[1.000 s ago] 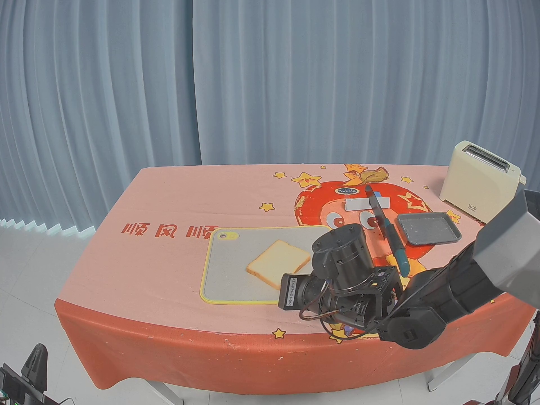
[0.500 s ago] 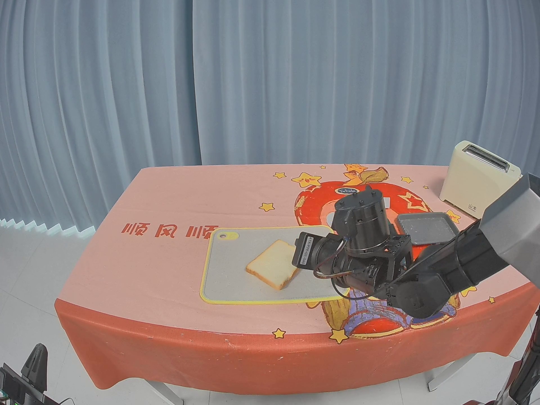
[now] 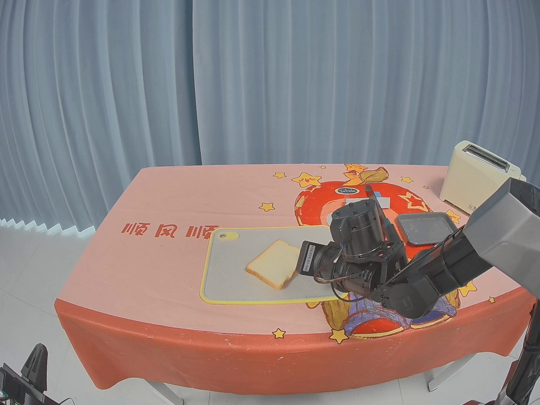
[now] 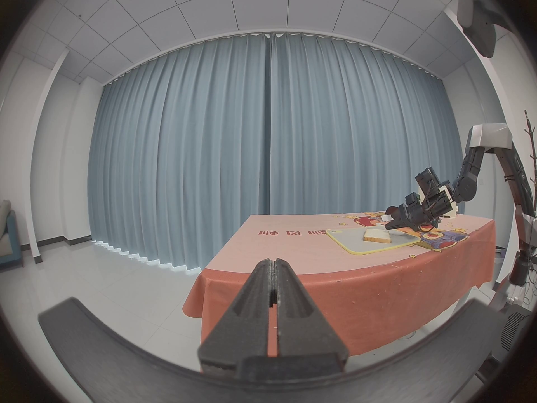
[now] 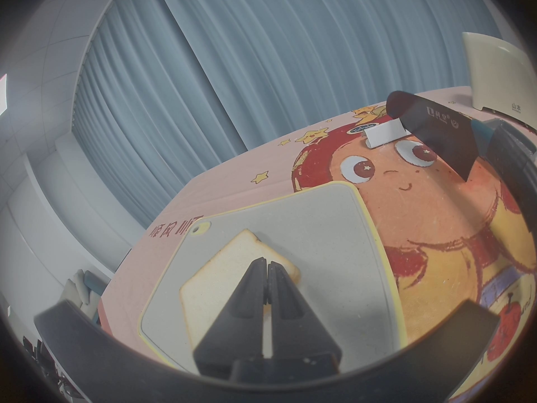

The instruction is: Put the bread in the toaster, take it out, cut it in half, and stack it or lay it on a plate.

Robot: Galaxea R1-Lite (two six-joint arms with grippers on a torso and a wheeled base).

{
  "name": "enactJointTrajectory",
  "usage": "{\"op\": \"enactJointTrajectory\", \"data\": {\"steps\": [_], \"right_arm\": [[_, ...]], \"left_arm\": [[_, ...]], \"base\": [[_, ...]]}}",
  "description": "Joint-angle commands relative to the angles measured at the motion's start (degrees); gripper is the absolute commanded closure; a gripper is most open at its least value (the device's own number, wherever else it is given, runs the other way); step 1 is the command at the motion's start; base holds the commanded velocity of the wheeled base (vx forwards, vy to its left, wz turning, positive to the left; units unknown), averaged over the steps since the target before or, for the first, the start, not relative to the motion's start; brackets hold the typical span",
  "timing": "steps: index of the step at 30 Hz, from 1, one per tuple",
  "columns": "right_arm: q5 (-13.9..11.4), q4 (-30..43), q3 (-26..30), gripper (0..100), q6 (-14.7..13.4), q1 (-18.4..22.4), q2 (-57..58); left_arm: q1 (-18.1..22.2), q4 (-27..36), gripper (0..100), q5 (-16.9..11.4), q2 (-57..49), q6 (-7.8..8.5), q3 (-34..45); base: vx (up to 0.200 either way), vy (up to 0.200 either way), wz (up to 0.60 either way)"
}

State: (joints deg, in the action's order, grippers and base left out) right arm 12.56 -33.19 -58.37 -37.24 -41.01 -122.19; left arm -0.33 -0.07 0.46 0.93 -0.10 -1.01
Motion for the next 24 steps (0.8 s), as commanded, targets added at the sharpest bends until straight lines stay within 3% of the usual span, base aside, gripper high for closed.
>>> {"op": "enactJointTrajectory", "data": {"steps": [1, 24], "right_arm": [[0.01, -0.03, 0.45, 100, -0.02, 0.05, -0.42], [0.72, -0.82, 5.11, 100, 0.15, 1.99, 6.35]], "left_arm": [[-0.02, -0.01, 100, -0.02, -0.22, 0.01, 1.01], [-0.02, -0.01, 100, -0.02, -0.22, 0.01, 1.01]], "base": [[0.0, 0.0, 0.0], [0.0, 0.0, 0.0]]}}
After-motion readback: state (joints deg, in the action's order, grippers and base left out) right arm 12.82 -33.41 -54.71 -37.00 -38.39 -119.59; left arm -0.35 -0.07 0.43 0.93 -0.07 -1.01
